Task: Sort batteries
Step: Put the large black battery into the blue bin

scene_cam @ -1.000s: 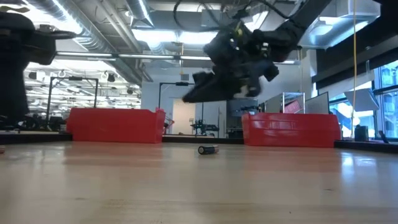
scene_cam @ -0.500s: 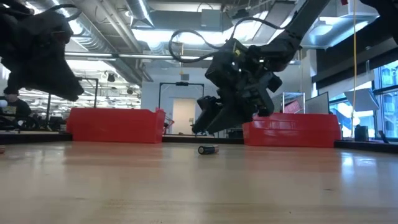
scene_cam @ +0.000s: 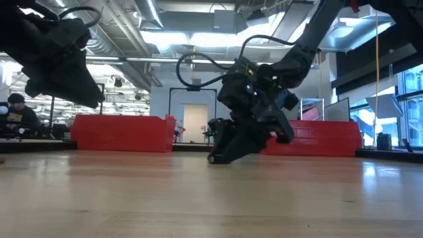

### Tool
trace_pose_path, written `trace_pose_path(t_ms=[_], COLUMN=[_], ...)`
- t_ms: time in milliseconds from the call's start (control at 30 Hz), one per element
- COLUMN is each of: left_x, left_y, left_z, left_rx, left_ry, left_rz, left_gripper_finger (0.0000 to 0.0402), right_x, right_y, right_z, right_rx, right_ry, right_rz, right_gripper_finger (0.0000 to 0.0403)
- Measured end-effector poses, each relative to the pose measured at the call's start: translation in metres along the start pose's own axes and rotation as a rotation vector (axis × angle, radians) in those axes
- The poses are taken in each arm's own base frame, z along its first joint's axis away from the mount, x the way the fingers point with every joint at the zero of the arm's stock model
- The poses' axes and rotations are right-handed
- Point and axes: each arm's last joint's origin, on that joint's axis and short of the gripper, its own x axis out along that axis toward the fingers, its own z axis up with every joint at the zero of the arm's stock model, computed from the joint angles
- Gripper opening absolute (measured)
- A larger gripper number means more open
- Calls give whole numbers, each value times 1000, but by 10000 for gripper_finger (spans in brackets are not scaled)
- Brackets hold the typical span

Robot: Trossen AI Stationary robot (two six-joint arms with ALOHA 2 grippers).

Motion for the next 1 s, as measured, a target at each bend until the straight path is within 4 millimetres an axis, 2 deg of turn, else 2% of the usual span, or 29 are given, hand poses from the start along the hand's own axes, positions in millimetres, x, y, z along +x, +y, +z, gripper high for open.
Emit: trace_pose_path(t_ms=[167,300,433,567,733,833,1000], left_x=[6,10,15,21,33,44,66], left_y=[0,0,-4,-11,-29,-41,-51], left_z=[-2,-5,-9,-10,-6,1,15], left_rx=[13,39,72,132,289,399,496], left_ry=[-14,-52,-96,-143,-185,-202,-249], left_rz=[35,69,80,72,23,-27,-87], left_gripper_finger=[131,131,131,131,131,131,131], right_x=[-2,-15,-51,-89,-126,-140,-156], right_y=[0,7,30,72,128,162,216], right_z=[-1,12,36,67,84,90,98], right_rx=[87,199,249,283,541,767,988], right_ry=[58,129,234,322,427,496,583], right_rz=[-52,-127,-168,-156,-121,-58,12], right_gripper_finger=[43,40,40,40,40,40,40])
